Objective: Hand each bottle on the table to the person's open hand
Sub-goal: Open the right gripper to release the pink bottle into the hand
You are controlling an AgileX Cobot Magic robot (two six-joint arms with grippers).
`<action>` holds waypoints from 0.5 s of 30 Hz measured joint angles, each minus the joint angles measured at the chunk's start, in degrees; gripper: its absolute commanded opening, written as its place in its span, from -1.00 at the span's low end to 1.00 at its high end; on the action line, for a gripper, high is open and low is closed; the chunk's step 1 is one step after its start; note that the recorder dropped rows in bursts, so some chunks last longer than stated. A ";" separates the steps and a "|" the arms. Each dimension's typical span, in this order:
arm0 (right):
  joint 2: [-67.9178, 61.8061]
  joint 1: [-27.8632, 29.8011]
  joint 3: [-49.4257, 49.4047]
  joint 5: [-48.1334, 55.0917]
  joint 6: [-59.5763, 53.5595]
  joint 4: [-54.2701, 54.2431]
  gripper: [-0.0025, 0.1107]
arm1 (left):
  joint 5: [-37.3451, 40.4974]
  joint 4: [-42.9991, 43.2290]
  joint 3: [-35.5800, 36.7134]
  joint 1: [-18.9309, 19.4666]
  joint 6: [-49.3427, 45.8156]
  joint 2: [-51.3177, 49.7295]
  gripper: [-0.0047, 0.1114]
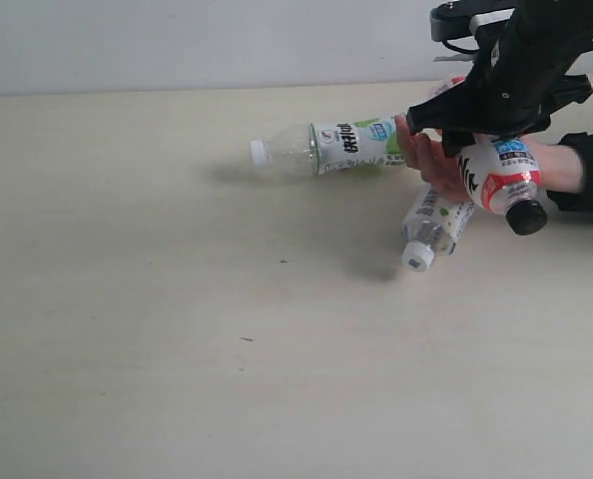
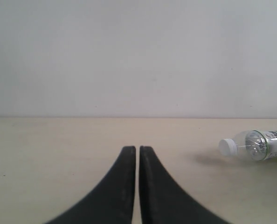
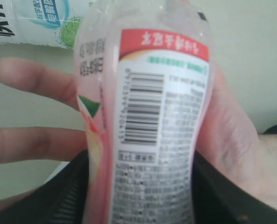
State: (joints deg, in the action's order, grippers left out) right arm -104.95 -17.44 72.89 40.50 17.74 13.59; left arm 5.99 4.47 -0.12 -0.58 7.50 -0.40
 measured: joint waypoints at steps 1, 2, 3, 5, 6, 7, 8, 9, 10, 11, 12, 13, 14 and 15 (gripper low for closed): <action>0.00 0.00 0.00 -0.11 0.00 0.00 0.10 | 0.00 0.00 0.00 0.00 0.00 0.00 -0.83; 0.00 0.00 0.00 -0.11 0.00 0.00 0.22 | 0.00 0.00 0.00 0.00 0.00 0.00 -0.83; 0.00 0.00 0.00 -0.11 0.00 0.00 0.33 | 0.00 0.00 0.00 0.00 0.00 0.00 -0.83; 0.00 0.00 0.00 -0.48 0.00 0.00 0.48 | 0.00 0.00 0.00 0.00 0.00 0.00 -0.83; 0.00 0.00 0.00 -0.49 0.00 0.00 0.54 | 0.00 0.00 0.00 0.00 0.00 0.00 -0.83; 0.00 0.00 0.00 -0.49 0.00 0.00 0.60 | 0.00 0.00 0.00 0.00 0.00 0.00 -0.83; 0.00 0.00 0.00 -0.49 0.00 0.00 0.63 | 0.00 0.00 0.00 0.00 0.00 0.00 -0.83; 0.00 0.00 0.00 -0.61 0.00 -0.10 0.65 | 0.00 0.00 0.00 0.00 0.00 0.00 -0.83; 0.00 0.00 0.00 -0.73 0.00 -0.10 0.67 | 0.00 0.00 0.00 0.00 0.00 0.00 -0.83; 0.00 0.00 0.00 -0.73 0.00 -0.21 0.68 | 0.00 0.00 0.00 0.00 0.00 0.00 -0.83; 0.00 0.00 0.00 -0.82 0.00 -0.21 0.68 | 0.00 0.00 0.00 0.00 0.00 0.00 -0.83; 0.00 0.00 0.00 -0.86 0.00 -0.21 0.68 | 0.00 0.00 0.00 0.00 0.00 0.00 -0.83; 0.00 0.00 0.00 -0.96 0.00 -0.32 0.68 | 0.00 0.00 0.00 0.00 0.00 0.00 -0.83; 0.00 0.00 0.00 -0.96 0.00 -0.32 0.68 | 0.00 0.00 0.00 0.00 0.00 0.00 -0.83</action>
State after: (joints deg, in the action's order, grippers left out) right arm -104.95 -17.44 72.89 39.54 17.74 13.27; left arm 5.99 4.47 -0.12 -0.58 7.50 -0.40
